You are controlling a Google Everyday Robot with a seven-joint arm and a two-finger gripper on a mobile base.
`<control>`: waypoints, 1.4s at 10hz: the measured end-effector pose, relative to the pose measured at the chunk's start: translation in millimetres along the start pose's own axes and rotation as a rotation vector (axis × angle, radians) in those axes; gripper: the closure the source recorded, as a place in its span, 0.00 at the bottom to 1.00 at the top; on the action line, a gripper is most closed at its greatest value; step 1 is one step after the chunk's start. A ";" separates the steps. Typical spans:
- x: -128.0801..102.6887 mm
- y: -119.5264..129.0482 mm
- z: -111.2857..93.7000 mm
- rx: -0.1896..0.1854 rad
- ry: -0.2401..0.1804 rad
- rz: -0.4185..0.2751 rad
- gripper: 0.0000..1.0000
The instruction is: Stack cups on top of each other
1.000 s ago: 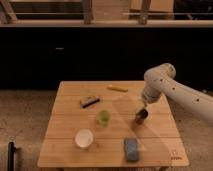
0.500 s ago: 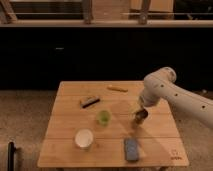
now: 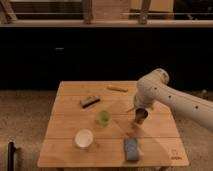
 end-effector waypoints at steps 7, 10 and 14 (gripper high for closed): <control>2.6 20.8 28.3 0.042 -0.078 0.234 0.20; -3.9 20.1 44.9 0.061 -0.120 0.270 0.20; -7.4 17.2 57.0 0.046 -0.117 0.343 0.20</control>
